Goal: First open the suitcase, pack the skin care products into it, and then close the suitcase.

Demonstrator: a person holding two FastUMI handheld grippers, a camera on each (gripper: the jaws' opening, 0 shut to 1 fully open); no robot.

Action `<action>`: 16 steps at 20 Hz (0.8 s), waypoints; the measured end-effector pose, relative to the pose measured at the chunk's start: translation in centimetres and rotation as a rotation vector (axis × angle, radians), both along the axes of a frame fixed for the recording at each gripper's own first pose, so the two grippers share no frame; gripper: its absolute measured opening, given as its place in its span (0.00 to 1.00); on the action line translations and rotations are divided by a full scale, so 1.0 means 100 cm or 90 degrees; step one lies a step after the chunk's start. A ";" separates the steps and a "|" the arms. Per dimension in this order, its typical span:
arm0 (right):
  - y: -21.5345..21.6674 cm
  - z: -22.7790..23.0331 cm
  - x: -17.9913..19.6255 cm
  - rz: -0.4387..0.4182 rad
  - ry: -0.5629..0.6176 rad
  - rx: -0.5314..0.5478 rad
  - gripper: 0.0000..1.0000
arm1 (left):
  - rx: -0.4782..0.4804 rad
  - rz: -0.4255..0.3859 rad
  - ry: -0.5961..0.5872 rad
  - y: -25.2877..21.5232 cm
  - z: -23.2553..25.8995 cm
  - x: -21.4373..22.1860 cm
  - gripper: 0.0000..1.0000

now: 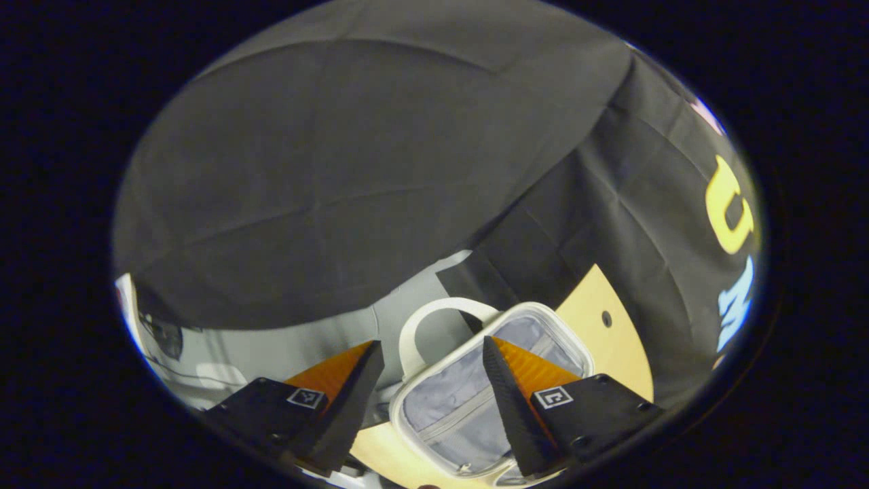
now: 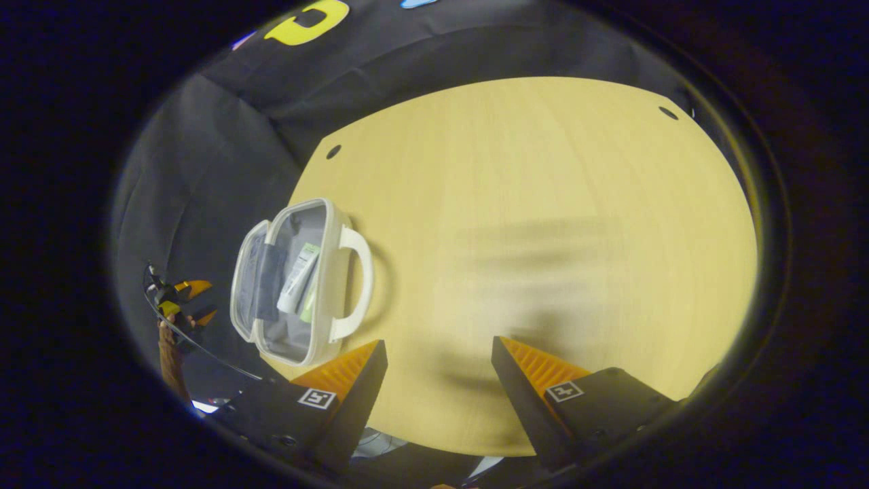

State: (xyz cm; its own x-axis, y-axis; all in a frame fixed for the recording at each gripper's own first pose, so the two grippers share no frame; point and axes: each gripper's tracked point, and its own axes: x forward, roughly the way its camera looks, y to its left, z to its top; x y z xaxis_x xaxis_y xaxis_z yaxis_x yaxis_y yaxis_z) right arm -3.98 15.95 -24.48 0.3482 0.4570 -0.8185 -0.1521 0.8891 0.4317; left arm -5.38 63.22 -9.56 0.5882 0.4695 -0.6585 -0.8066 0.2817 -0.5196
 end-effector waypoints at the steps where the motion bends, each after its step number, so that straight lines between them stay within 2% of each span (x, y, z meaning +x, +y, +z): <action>1: -0.004 -0.001 0.001 -0.007 0.003 -0.003 0.95 | -0.025 0.001 0.002 0.007 -0.015 0.002 0.96; 6: -0.028 0.002 0.002 -0.025 0.009 -0.028 0.95 | -0.087 0.033 0.050 0.040 -0.080 0.014 0.97; 10: -0.040 0.000 0.005 -0.042 0.028 -0.035 0.95 | -0.144 0.046 0.052 0.036 -0.118 0.028 0.97; 11: -0.039 -0.002 0.006 -0.043 0.031 -0.034 0.95 | -0.162 0.049 0.007 0.033 -0.116 0.040 0.89; 13: -0.037 -0.004 0.004 -0.036 0.039 -0.033 0.95 | -0.173 0.073 -0.019 0.027 -0.110 0.038 0.47; 14: -0.036 -0.005 0.004 -0.031 0.040 -0.032 0.95 | -0.163 0.064 -0.029 0.031 -0.110 0.046 0.26; 15: -0.033 -0.004 0.002 -0.025 0.039 -0.030 0.95 | -0.138 0.055 -0.038 0.031 -0.100 0.044 0.20; 16: -0.031 -0.004 0.002 -0.021 0.040 -0.026 0.95 | -0.111 0.050 -0.055 0.033 -0.089 0.049 0.19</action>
State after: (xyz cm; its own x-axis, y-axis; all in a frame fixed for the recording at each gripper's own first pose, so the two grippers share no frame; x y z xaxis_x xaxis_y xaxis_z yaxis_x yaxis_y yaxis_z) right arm -3.78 12.80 -24.84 0.3091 0.4122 -0.8571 -0.0965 0.9101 0.4029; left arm -0.45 66.49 -18.44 0.6125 0.3995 -0.6820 -0.7726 0.1203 -0.6234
